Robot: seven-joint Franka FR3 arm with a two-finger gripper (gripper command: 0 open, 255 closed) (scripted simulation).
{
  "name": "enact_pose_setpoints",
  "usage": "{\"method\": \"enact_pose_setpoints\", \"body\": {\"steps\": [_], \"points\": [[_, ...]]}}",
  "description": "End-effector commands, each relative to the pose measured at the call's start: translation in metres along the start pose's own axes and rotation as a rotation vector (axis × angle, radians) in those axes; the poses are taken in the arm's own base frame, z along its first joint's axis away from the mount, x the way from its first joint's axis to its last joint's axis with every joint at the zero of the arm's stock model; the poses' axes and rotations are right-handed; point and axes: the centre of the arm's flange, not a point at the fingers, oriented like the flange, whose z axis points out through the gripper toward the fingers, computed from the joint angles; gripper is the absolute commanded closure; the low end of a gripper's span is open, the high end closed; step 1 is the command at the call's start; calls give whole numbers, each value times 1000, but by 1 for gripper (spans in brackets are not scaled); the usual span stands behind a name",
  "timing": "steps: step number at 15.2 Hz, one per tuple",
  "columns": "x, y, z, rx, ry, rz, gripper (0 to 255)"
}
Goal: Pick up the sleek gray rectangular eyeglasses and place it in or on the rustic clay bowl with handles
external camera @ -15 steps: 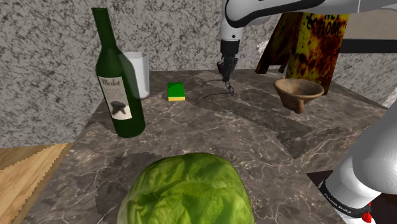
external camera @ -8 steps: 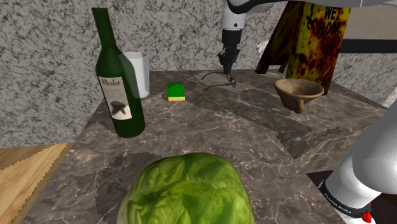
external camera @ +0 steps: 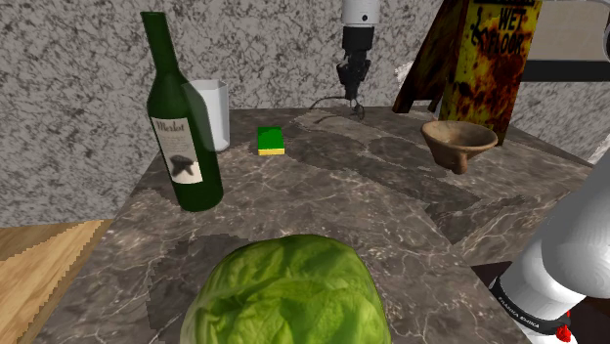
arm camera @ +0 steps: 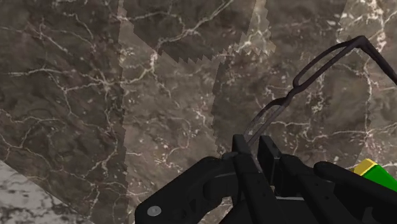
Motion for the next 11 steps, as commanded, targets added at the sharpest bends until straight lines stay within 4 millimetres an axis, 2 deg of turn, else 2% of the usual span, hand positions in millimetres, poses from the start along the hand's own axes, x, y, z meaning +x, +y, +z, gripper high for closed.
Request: {"method": "enact_pose_setpoints", "body": {"steps": [1,11], "points": [[-1,0,-11,0,-1,0,255],[-3,0,-64,0,-1,0,255]]}}
